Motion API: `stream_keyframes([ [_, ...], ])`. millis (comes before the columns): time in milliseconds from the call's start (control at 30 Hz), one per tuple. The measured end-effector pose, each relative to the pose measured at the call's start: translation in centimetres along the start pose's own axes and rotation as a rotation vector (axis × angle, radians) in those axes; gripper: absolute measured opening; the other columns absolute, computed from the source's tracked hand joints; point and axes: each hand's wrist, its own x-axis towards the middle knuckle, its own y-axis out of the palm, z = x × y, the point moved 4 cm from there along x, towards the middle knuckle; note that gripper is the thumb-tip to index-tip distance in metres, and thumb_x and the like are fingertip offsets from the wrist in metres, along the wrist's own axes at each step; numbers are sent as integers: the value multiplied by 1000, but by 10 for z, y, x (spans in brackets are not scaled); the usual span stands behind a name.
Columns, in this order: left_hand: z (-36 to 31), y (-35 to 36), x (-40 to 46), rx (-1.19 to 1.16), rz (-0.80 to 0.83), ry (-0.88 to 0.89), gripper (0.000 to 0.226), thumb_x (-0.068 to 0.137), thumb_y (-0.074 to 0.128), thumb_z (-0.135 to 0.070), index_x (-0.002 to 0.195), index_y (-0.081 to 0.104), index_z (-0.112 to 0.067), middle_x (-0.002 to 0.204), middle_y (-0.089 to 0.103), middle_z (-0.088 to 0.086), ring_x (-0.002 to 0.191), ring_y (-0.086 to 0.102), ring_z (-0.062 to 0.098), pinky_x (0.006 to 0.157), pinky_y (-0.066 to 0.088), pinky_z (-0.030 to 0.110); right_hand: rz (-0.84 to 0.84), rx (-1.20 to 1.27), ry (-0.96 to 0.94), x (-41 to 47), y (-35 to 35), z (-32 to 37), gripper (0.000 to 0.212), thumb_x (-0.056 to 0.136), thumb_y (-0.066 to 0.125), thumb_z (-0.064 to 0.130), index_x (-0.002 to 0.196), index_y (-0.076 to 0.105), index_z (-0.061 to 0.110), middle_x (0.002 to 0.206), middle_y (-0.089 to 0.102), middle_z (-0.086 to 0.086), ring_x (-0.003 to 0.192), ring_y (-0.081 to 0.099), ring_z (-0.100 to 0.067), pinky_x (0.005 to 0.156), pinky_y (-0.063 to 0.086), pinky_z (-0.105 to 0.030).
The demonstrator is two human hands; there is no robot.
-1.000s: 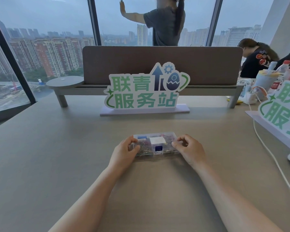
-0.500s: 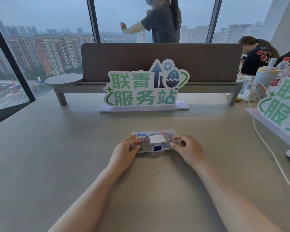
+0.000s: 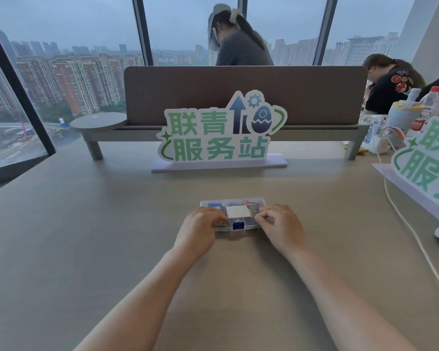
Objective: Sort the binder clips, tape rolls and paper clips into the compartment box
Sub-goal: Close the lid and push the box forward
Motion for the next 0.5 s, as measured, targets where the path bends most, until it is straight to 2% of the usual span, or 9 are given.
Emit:
stream_keyframes([
  [133, -14, 10, 0, 4, 67, 93, 53, 78, 49, 12, 108, 73, -25, 119, 67, -3, 117, 54, 16, 97, 44, 30, -12, -34, 5, 0, 3, 9, 24, 82, 71, 42, 76, 72, 19, 82, 59, 6, 90, 50, -23, 72, 36, -30],
  [333, -8, 16, -5, -91, 46, 26, 47, 80, 52, 8, 105, 75, -24, 125, 65, -4, 124, 49, 12, 102, 29, 13, -20, -103, -9, -5, 6, 12, 44, 69, 71, 64, 91, 71, 27, 95, 60, 7, 96, 48, -20, 82, 43, -32],
  [500, -7, 16, -7, -158, 13, -25, 42, 80, 52, 3, 98, 77, -26, 121, 67, -8, 122, 50, 6, 103, 28, 10, -11, -146, -42, -8, 7, 13, 59, 66, 65, 72, 103, 71, 27, 102, 58, 3, 100, 49, -23, 87, 46, -35],
])
